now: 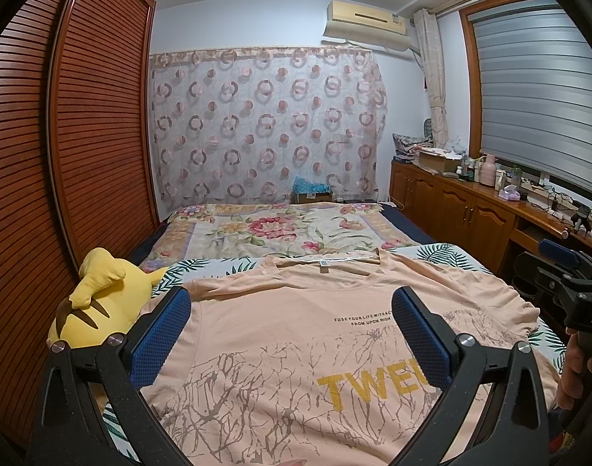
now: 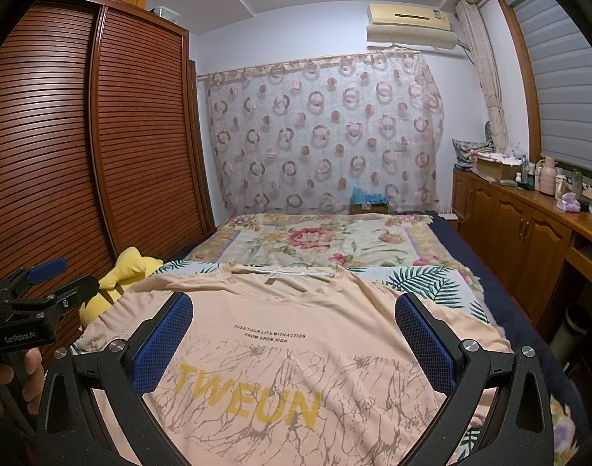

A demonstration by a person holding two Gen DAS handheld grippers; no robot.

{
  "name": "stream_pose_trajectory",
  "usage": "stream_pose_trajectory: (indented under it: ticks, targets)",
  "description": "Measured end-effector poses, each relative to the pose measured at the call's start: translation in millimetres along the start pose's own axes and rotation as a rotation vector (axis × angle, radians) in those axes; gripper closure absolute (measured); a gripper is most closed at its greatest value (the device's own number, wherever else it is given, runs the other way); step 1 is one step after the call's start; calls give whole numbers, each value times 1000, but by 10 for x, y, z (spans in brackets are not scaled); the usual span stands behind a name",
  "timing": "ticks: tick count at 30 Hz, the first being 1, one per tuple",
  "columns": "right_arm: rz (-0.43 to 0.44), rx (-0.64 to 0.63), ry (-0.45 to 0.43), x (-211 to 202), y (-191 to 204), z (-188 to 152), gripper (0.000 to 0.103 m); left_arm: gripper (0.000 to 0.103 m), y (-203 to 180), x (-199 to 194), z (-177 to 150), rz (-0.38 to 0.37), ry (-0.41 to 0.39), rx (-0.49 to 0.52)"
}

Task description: Fold small clothes

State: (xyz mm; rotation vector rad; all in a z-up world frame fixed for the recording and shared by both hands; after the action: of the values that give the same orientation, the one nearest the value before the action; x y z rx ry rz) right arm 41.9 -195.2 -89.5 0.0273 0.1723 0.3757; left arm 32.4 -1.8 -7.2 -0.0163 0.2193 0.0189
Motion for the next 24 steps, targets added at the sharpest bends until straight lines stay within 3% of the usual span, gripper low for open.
stream_pose_trajectory:
  ticks: [24]
  targets:
    - [5, -1, -5, -13, 3, 8, 0, 0, 16, 4, -20, -4, 0, -1]
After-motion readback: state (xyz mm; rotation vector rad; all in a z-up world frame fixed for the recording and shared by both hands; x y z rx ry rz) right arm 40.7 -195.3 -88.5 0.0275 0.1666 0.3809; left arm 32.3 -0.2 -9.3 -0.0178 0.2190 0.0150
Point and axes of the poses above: each gripper's, at about its wrist camera, not at the fingertips, and x roughly the way its jaws point, y to its left, z to its top, the point moved 4 cm from there along x, roughly the way its jaws point, and after that the axes turned 9 degrees about -y, right-handed, at the moved point
